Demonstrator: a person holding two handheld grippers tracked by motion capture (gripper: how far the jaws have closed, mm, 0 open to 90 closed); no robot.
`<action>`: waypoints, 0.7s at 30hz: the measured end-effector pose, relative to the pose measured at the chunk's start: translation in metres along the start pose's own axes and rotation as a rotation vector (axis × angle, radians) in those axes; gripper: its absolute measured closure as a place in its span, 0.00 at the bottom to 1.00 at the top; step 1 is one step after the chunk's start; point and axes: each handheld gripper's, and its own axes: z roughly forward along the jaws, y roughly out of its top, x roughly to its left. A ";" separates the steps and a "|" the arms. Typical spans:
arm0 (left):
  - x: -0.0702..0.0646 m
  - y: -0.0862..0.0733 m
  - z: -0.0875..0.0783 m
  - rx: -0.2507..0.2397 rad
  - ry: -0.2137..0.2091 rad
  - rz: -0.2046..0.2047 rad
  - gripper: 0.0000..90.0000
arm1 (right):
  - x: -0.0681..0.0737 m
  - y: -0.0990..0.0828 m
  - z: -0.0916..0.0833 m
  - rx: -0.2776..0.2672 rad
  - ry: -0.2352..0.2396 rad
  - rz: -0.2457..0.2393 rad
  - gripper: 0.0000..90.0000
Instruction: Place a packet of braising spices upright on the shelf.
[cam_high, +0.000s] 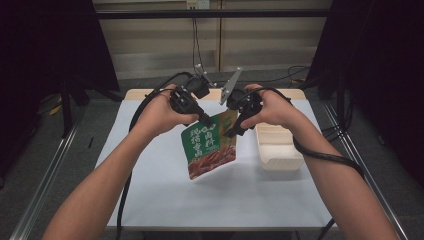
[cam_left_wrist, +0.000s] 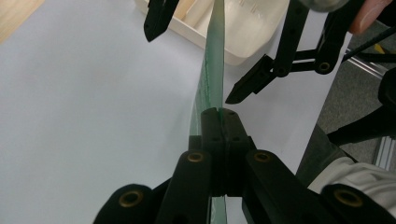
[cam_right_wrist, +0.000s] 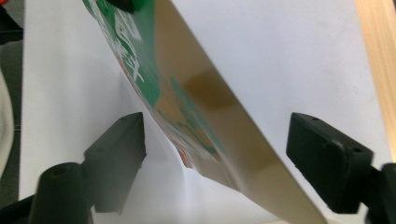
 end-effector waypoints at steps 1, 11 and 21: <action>0.000 0.000 0.000 0.000 0.000 0.000 1.00 | 0.000 0.000 0.000 0.002 0.001 0.000 0.25; 0.001 0.004 0.003 -0.003 -0.016 0.014 1.00 | 0.000 0.002 0.002 0.012 0.044 -0.031 0.42; 0.002 0.006 0.003 -0.011 -0.018 0.016 1.00 | 0.004 0.007 0.000 0.012 0.073 -0.078 0.59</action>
